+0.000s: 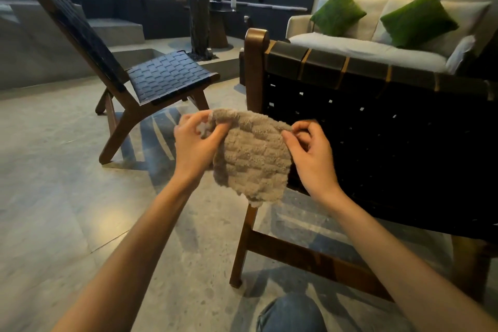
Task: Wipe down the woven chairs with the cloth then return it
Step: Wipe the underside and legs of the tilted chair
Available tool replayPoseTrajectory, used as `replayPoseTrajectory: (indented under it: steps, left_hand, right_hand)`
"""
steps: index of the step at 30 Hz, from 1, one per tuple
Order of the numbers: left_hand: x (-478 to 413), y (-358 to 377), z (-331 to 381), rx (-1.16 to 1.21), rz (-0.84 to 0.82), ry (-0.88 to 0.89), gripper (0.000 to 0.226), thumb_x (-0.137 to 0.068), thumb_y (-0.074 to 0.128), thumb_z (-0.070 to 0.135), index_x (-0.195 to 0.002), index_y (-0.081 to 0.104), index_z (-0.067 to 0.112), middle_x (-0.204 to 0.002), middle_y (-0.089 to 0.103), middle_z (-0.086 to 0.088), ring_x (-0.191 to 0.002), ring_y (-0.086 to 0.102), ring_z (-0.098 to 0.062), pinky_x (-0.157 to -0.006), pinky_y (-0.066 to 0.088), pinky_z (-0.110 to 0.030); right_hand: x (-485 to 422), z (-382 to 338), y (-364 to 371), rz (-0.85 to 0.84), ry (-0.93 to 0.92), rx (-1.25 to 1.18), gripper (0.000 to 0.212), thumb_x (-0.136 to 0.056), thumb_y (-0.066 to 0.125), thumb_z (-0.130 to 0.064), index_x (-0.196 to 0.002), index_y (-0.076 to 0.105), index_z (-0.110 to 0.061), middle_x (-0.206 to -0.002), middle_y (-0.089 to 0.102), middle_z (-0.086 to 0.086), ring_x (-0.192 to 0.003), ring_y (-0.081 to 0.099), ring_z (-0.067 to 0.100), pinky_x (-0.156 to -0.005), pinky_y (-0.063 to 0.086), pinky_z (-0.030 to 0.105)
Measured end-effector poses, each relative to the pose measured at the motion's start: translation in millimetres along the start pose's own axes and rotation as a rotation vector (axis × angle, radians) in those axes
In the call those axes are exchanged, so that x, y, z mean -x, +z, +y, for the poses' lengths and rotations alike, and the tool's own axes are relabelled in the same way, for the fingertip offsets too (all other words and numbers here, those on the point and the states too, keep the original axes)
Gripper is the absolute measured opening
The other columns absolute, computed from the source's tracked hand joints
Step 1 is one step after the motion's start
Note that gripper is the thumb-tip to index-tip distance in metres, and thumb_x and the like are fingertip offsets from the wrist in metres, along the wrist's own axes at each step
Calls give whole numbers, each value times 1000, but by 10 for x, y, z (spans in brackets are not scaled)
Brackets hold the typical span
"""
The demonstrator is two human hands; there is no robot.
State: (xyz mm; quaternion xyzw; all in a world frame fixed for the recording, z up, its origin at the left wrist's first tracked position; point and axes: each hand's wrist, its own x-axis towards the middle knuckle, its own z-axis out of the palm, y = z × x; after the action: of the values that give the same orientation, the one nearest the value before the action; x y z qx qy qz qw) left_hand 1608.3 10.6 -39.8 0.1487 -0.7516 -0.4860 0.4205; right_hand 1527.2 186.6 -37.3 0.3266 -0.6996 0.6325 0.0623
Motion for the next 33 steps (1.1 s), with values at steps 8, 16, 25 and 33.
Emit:
replayPoseTrajectory:
  steps: [8, 16, 25, 33]
  left_hand:
    - [-399, 214, 556, 315, 140, 57, 21, -94, 55, 15, -110, 50, 27, -99, 57, 9, -95, 59, -7, -80, 53, -20]
    - [-403, 366, 562, 534, -125, 156, 56, -98, 47, 19, -147, 22, 25, -135, 51, -7, -119, 56, -12, -93, 51, -29]
    - [-355, 502, 312, 514, -88, 179, 56, -92, 56, 7, -143, 34, 13, -130, 55, -9, -120, 55, -16, -94, 50, -31]
    - [39, 832, -449, 474, -52, -9, 56, -90, 58, -1, -138, 40, 20, -117, 62, 18, -113, 58, -2, -85, 49, -16]
  right_hand:
    - [-239, -445, 480, 481, -27, -315, 5, -94, 58, -13, -98, 55, -12, -88, 63, -9, -79, 64, -7, -68, 51, 11]
    - [-233, -467, 675, 429, -41, -375, 40, -80, 74, -5, -111, 50, -12, -115, 61, 9, -107, 62, 12, -91, 53, 28]
    - [-378, -92, 636, 505, -86, -24, 23, -79, 73, -16, -100, 65, -9, -99, 59, -6, -101, 60, 20, -81, 54, 23]
    - [-137, 751, 635, 289, 1, 128, 36, -85, 69, -9, -120, 59, -7, -115, 56, 2, -108, 52, 4, -86, 43, 5]
